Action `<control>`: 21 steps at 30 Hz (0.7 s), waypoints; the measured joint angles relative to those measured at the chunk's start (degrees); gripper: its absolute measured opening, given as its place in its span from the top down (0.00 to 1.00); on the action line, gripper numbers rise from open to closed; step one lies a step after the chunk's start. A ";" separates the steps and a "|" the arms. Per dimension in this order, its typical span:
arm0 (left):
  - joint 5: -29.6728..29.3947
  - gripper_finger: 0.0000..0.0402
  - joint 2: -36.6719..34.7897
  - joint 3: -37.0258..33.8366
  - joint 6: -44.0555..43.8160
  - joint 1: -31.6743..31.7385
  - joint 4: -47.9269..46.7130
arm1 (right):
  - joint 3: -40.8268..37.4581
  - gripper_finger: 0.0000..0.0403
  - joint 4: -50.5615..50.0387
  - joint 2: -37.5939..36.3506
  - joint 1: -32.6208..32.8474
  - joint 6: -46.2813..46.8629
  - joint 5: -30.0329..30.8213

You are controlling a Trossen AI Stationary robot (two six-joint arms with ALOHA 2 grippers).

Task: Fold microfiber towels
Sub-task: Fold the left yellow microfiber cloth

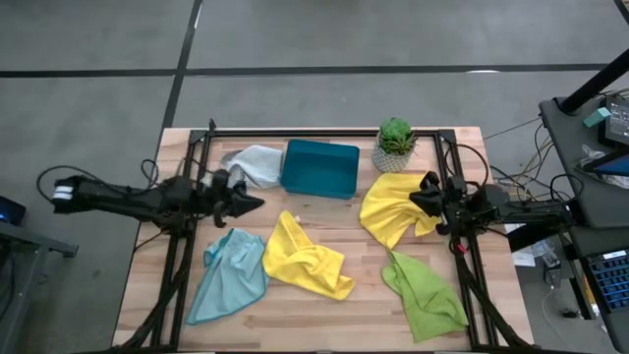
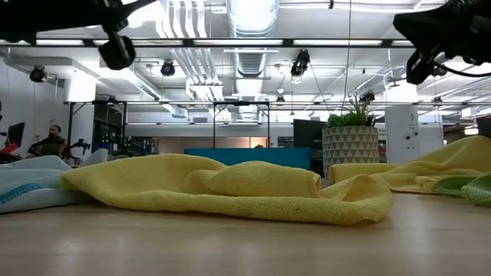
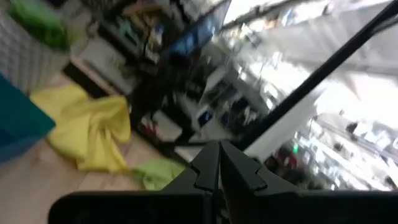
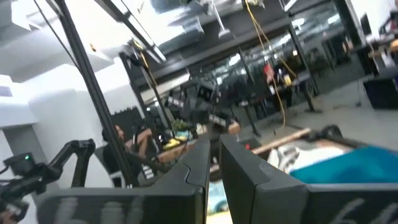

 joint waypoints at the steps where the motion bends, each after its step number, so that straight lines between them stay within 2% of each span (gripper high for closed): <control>1: 0.37 1.00 1.73 1.06 -0.04 -0.43 -0.04 | 0.00 0.93 0.60 0.00 0.00 -0.78 0.00; 7: 1.30 1.00 9.97 7.49 -3.52 -3.28 -7.37 | 0.00 0.93 1.23 0.02 0.00 -1.99 0.03; 17: 1.28 1.00 21.61 19.07 -11.70 -5.80 -36.74 | -0.02 0.93 0.51 0.66 0.00 -4.12 0.00; 21: 1.09 1.00 26.09 23.18 -11.99 -5.64 -45.52 | -0.02 0.93 0.54 1.05 0.00 -5.11 0.02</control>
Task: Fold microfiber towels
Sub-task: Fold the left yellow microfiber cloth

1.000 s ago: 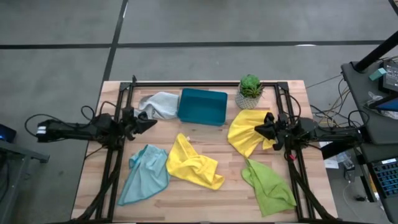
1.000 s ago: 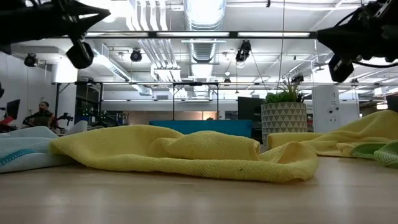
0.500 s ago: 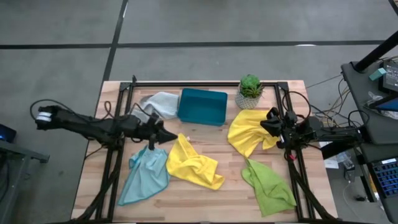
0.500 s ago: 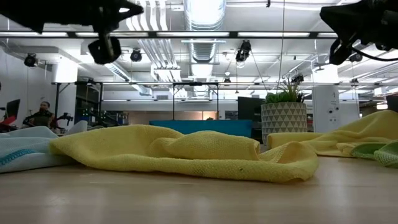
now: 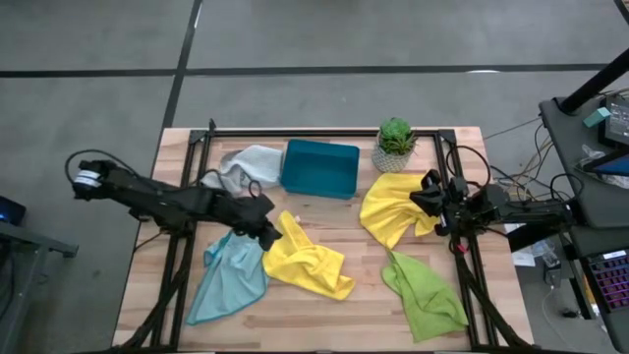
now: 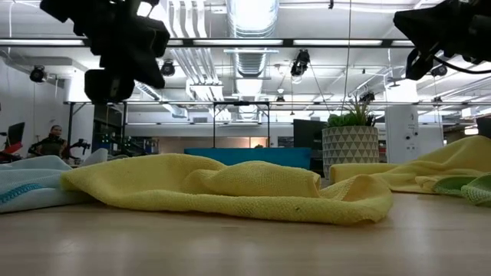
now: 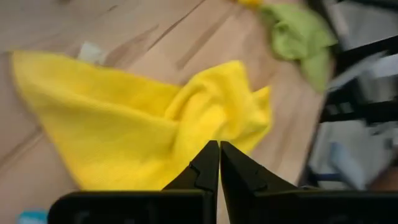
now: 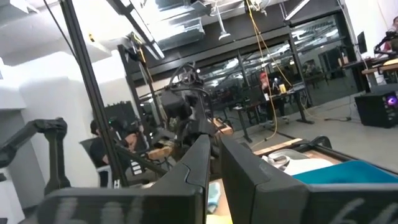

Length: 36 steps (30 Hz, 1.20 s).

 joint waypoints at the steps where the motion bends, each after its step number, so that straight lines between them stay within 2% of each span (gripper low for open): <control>1: -0.16 1.00 1.13 0.74 0.01 0.11 -1.68 | 0.00 0.93 -0.11 0.12 0.00 -0.02 0.00; 5: -1.13 1.00 5.59 2.78 0.96 1.58 -6.54 | 0.00 0.93 -0.16 0.88 0.00 -1.26 -0.02; 8: -1.43 1.00 8.50 3.34 6.14 3.27 -7.29 | 0.00 0.93 -0.17 1.58 0.00 -2.93 -0.02; 14: -1.56 1.00 12.92 4.89 27.66 7.61 -6.83 | 0.00 0.93 -0.21 3.13 0.00 -5.22 -0.03; 17: -1.37 0.99 14.26 5.11 33.86 10.07 -7.04 | 0.00 0.93 -0.29 4.04 0.00 -6.40 -0.06; 20: -0.81 0.93 15.23 5.07 36.13 13.02 -7.09 | 0.00 0.93 -0.76 5.14 0.00 -6.65 -0.11; 29: -1.63 0.66 19.76 4.92 36.19 17.27 -6.89 | -0.02 0.93 -2.91 8.60 0.00 -5.32 -0.13; 36: -0.24 0.61 23.69 4.92 34.60 17.62 -6.39 | -0.02 0.93 -2.92 9.76 0.00 -5.21 -0.13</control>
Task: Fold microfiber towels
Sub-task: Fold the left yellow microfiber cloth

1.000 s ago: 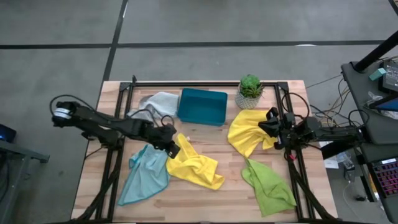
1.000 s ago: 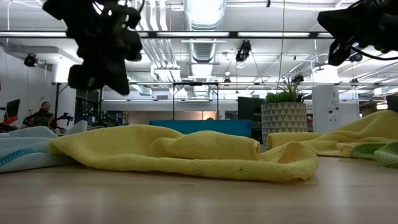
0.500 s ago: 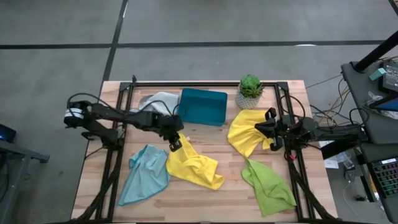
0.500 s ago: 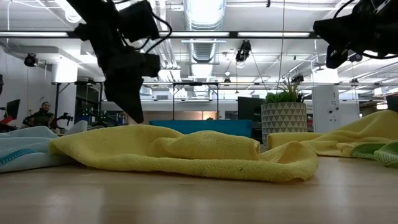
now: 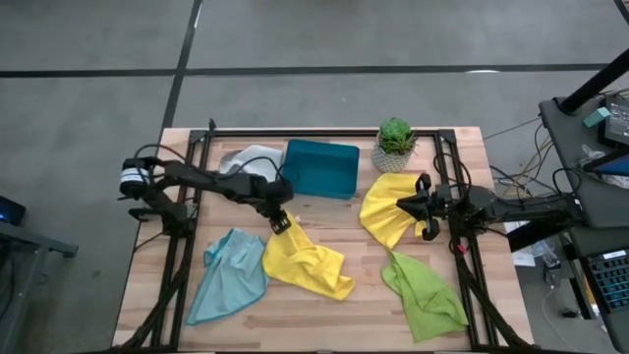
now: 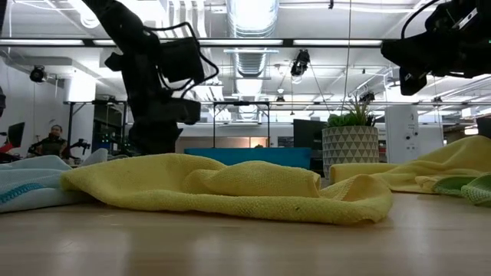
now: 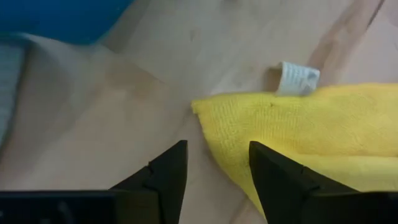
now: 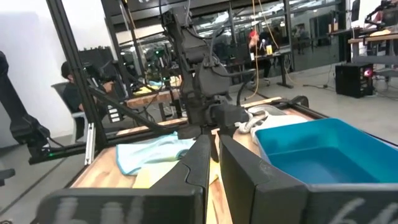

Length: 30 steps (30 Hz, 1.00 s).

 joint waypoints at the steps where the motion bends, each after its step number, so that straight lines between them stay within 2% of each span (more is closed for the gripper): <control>1: 0.72 0.61 0.33 -0.02 -0.02 0.00 0.08 | 0.00 0.93 0.00 0.03 0.00 -0.01 0.00; 6: 5.11 0.61 1.27 -0.02 -0.02 0.00 0.93 | 0.00 0.93 0.01 0.03 0.00 -0.01 0.01; 12: 6.84 0.62 1.70 -0.02 -0.03 -0.33 5.09 | 0.00 0.93 0.05 0.03 0.00 -0.02 0.02; 17: 7.33 0.73 2.47 -0.04 -0.08 -0.76 5.10 | 0.00 0.93 0.05 0.05 0.00 -0.03 0.03; 23: 5.82 0.97 2.73 -0.04 -0.46 -2.08 6.46 | 0.00 0.93 0.08 -0.01 0.00 -0.02 0.04; 26: 4.48 0.99 1.15 0.11 0.26 -3.02 6.31 | 0.00 0.93 0.62 -0.04 0.00 1.27 0.00; 30: 2.95 1.00 -3.86 1.34 5.79 -5.96 6.63 | 0.00 0.93 2.36 0.03 0.15 2.34 -0.28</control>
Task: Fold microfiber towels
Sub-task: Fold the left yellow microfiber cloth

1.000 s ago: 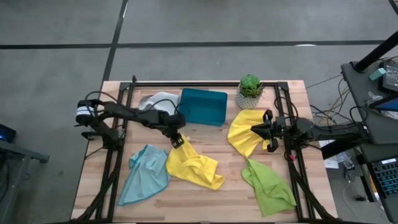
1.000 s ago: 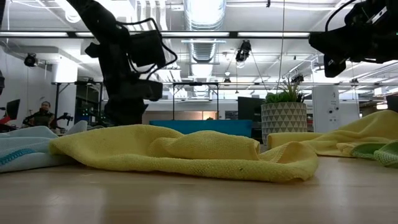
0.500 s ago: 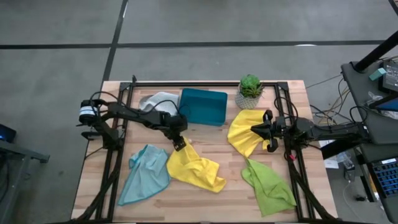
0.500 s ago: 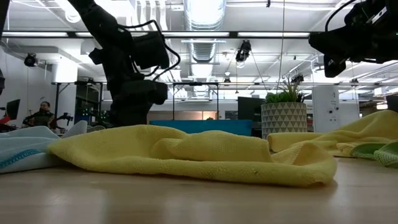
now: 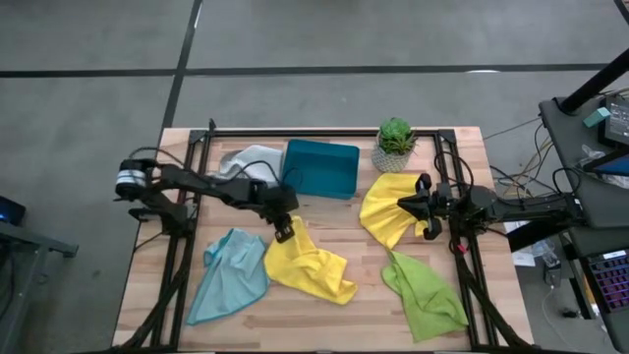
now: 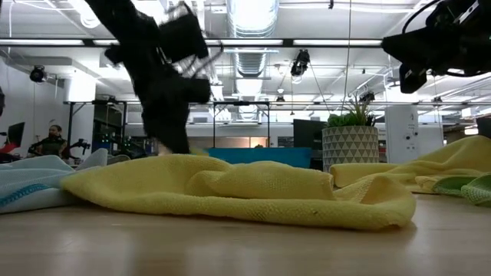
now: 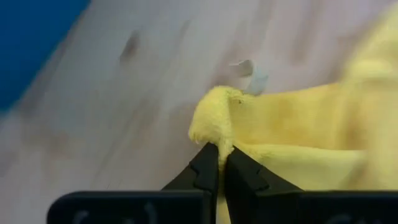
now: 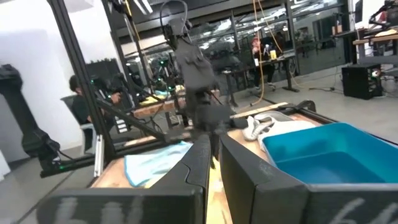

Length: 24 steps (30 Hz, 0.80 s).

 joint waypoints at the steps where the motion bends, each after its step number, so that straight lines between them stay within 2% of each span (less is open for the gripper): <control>1: -0.66 1.00 -1.61 0.25 1.74 -1.02 -0.03 | 0.00 0.93 0.20 0.00 0.00 0.02 -0.25; 7: -6.61 1.00 -12.04 1.57 11.06 -8.73 1.31 | 2.06 0.93 2.21 0.43 0.00 0.11 -1.79; 14: -14.85 1.00 -21.70 1.36 12.31 -17.41 3.43 | 10.06 0.93 -2.15 5.24 0.00 -2.32 -2.92; 18: -21.50 1.00 -23.93 0.61 11.01 -21.96 5.43 | 14.05 0.93 -2.72 9.74 0.02 -2.47 -4.82; 24: -27.74 1.00 -23.12 0.50 8.77 -27.52 6.11 | 18.39 0.93 -2.85 18.30 2.34 -2.46 -6.28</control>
